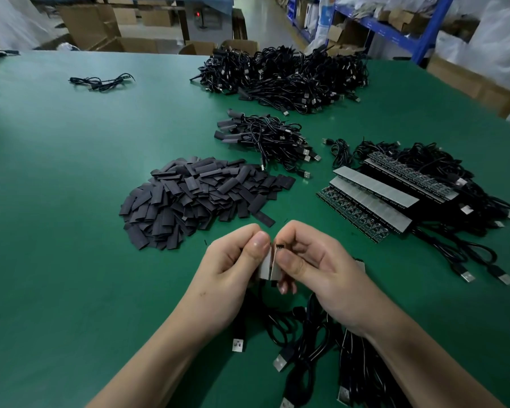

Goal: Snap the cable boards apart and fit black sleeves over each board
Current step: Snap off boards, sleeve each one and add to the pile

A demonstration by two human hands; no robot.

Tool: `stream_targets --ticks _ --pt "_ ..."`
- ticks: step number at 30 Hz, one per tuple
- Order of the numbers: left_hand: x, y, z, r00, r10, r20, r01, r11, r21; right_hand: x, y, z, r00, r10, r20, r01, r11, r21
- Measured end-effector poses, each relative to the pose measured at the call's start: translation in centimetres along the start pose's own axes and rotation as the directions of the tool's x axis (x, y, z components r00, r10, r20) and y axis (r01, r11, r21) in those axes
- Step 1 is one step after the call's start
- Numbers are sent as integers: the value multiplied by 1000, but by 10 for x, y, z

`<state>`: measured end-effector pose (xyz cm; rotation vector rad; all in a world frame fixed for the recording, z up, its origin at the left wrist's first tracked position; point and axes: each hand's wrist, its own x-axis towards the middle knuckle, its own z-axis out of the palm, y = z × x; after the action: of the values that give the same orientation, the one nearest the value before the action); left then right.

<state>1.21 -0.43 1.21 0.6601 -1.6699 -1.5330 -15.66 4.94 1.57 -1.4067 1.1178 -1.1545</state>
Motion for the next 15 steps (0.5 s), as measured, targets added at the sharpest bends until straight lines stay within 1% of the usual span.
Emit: stream_targets --ticks 2,5,8,10,11,13,15 --pt "1 1 1 1000 7 9 -7 999 -31 1 -1 1 1000 -12 -11 12 1000 11" --pt "5 -1 1 999 40 4 -39 999 -14 3 -3 2 1000 -13 -29 14 999 47" --pt "7 -4 -5 993 82 -79 -78 995 59 2 -6 -2 998 -13 -69 21 994 106" --pt "8 -3 -12 979 133 -157 -116 987 116 1 -10 -6 989 -11 -148 32 990 141" --pt "7 -2 -16 972 147 -183 -127 985 114 1 -11 -8 981 -10 -195 43 986 163" --pt "6 -1 -23 966 163 -202 -150 986 78 1 -12 -11 956 -24 -293 85 977 197" --pt "6 1 -28 965 171 -197 -170 985 22 2 -11 -14 922 -54 -385 135 973 186"
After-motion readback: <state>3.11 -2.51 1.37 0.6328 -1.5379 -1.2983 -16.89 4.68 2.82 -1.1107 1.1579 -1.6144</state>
